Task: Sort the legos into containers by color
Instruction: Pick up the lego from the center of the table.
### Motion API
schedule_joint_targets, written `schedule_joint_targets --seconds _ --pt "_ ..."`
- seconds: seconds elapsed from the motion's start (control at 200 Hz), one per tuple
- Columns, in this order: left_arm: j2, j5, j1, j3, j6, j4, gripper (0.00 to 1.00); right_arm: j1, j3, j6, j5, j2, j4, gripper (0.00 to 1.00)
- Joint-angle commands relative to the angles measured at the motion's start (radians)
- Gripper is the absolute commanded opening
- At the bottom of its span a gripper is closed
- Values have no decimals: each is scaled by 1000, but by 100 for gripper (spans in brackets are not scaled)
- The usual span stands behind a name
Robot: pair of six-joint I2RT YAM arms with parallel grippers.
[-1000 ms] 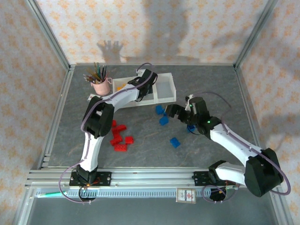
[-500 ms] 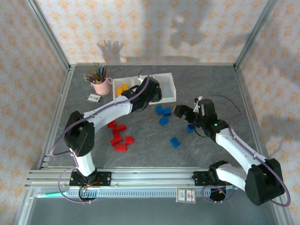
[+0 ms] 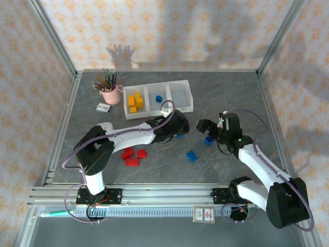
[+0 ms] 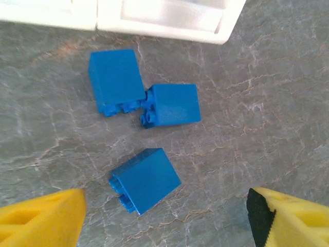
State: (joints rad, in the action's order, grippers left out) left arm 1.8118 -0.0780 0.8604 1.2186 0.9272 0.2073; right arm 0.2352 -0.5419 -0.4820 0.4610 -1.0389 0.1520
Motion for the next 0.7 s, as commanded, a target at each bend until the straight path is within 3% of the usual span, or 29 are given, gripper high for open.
schedule_joint_targets --seconds 0.0,0.39,0.696 --pt "77 -17 3 37 46 -21 84 -46 12 28 47 -4 -1 100" --pt "256 -54 11 159 53 21 82 -88 19 51 76 -8 -2 100" --pt "313 -105 12 204 51 66 67 -90 21 52 93 -16 -15 100"
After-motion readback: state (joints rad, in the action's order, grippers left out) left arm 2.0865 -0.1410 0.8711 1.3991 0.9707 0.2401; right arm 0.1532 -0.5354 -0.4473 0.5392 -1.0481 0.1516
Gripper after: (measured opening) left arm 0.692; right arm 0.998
